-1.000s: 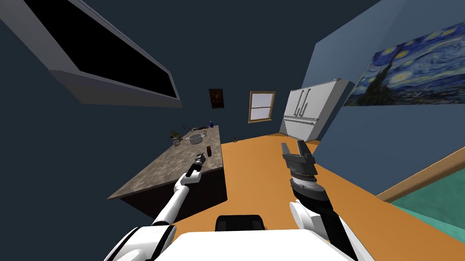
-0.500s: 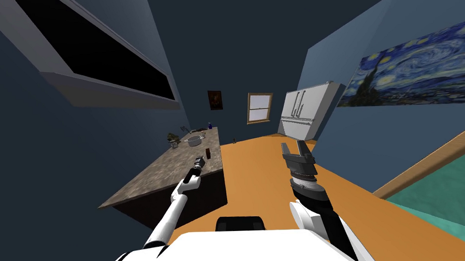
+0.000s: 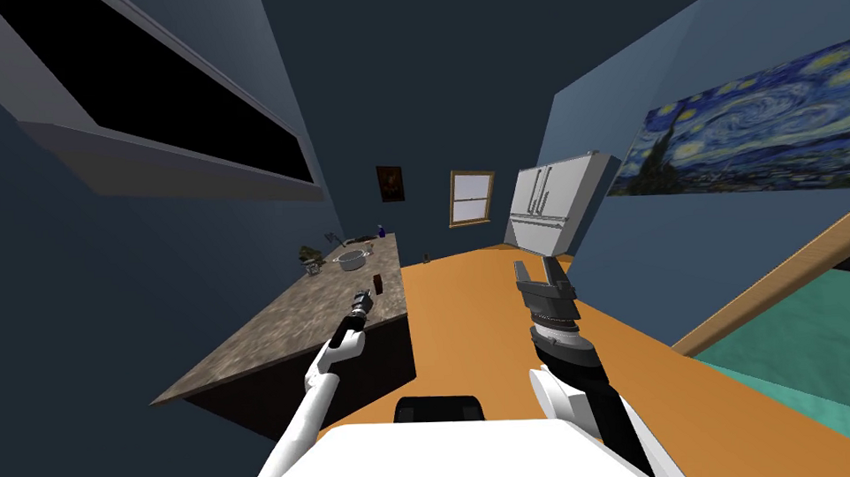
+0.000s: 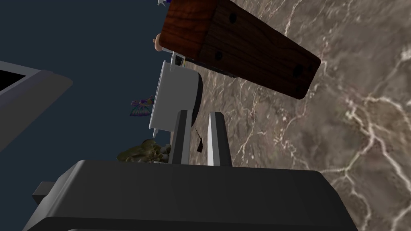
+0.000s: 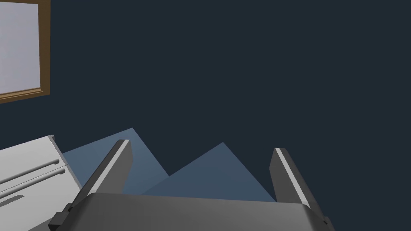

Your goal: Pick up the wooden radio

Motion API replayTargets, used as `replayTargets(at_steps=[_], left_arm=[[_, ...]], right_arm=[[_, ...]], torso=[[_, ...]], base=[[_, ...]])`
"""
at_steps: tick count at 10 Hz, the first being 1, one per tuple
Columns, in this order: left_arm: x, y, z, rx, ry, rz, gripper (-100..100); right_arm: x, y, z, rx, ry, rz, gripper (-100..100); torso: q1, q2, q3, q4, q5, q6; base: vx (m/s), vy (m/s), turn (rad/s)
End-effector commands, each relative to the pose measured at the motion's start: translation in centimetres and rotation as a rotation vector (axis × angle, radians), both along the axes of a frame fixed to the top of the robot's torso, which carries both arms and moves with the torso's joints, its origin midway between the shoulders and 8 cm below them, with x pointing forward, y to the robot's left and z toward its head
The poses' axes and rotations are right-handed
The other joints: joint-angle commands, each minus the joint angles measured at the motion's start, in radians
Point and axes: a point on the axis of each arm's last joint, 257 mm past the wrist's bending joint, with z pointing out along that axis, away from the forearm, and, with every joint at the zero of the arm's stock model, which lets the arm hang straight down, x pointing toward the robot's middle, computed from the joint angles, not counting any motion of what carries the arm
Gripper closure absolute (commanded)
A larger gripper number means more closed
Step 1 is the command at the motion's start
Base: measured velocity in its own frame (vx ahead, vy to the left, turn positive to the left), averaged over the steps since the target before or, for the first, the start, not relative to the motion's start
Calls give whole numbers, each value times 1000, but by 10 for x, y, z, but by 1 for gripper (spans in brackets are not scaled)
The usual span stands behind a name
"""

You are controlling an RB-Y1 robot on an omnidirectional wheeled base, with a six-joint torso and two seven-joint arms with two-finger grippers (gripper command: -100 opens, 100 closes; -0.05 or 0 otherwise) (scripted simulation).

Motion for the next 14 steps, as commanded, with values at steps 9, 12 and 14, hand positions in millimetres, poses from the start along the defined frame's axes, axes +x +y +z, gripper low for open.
replayTargets(at_steps=[9,12,14], left_arm=[[-60,14,13,16,-1,66,100],[-85,22,17,27,11,103,100],[-86,22,38,40,-26,101,100]], right_arm=[[0,0,0,0,0,0,0],[0,0,0,0,0,0,0],[0,0,0,0,0,0,0]], torso=[[0,0,0,1,-1,0],[-1,1,1,1,-2,1],[-2,2,2,2,-2,0]], base=[[29,21,-41],[33,35,-58],[13,11,1]])
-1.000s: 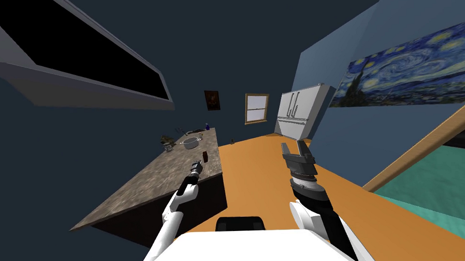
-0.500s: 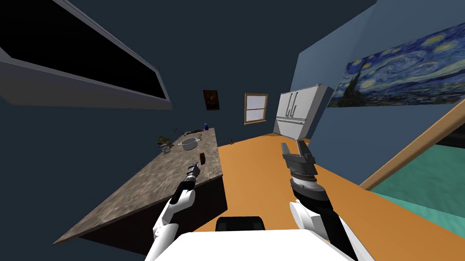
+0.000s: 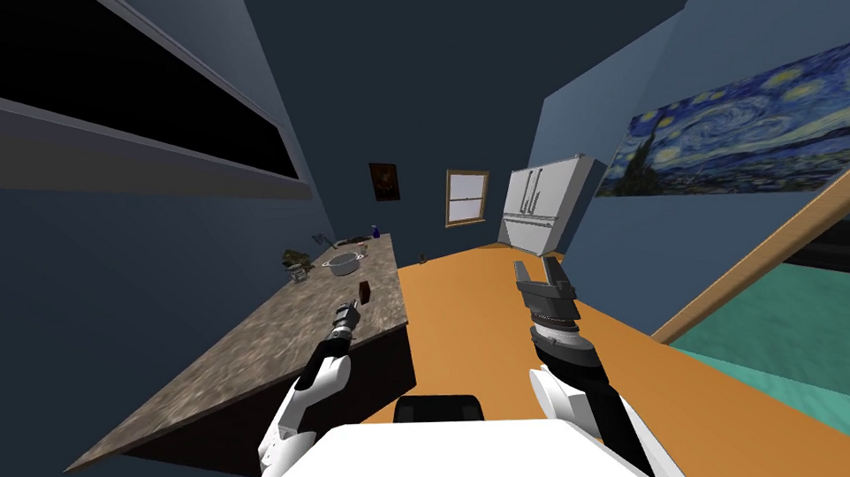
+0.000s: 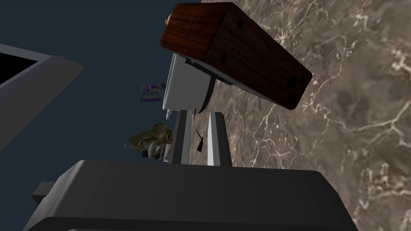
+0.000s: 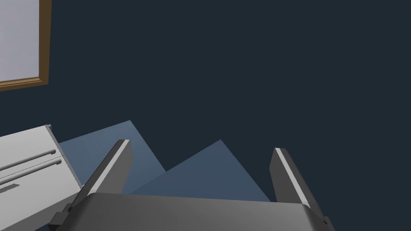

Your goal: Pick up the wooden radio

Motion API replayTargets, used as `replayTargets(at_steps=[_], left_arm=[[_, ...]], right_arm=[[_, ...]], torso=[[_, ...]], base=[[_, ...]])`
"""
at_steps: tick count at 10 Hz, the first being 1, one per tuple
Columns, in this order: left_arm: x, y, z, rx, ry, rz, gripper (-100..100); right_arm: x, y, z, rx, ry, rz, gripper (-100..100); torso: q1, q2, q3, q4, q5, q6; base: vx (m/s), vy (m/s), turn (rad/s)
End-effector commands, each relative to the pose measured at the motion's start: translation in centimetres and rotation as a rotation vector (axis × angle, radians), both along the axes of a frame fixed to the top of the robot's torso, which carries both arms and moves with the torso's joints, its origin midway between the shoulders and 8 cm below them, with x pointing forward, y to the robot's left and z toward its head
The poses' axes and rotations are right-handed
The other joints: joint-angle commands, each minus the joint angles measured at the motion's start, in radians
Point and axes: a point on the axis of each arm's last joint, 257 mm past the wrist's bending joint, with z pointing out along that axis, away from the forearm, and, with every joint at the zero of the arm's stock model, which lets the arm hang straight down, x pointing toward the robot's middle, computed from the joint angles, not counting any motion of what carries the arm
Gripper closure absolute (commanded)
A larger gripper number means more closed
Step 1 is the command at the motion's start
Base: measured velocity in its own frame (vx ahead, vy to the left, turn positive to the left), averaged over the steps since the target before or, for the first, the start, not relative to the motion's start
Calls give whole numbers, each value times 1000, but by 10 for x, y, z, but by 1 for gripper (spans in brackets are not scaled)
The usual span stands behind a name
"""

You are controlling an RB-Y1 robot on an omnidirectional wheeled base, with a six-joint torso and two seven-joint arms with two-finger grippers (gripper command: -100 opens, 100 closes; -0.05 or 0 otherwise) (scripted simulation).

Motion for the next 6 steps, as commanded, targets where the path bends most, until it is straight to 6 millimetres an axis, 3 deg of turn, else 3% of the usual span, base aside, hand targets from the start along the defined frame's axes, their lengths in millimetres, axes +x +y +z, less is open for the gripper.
replayTargets(at_steps=[1,4,5,6], left_arm=[[-20,8,-6,3,30,37,100],[-30,11,18,29,-5,42,100],[-31,11,10,23,10,43,100],[-31,11,12,25,6,43,0]], right_arm=[[0,0,0,0,0,0,0],[0,0,0,0,0,0,0],[0,0,0,0,0,0,0],[0,0,0,0,0,0,0]], torso=[[0,0,0,0,0,0],[2,-1,0,0,0,-1],[0,0,0,1,-1,0],[-1,1,0,0,0,0]], base=[[40,29,-137],[27,27,-15],[0,0,0],[0,0,0]])
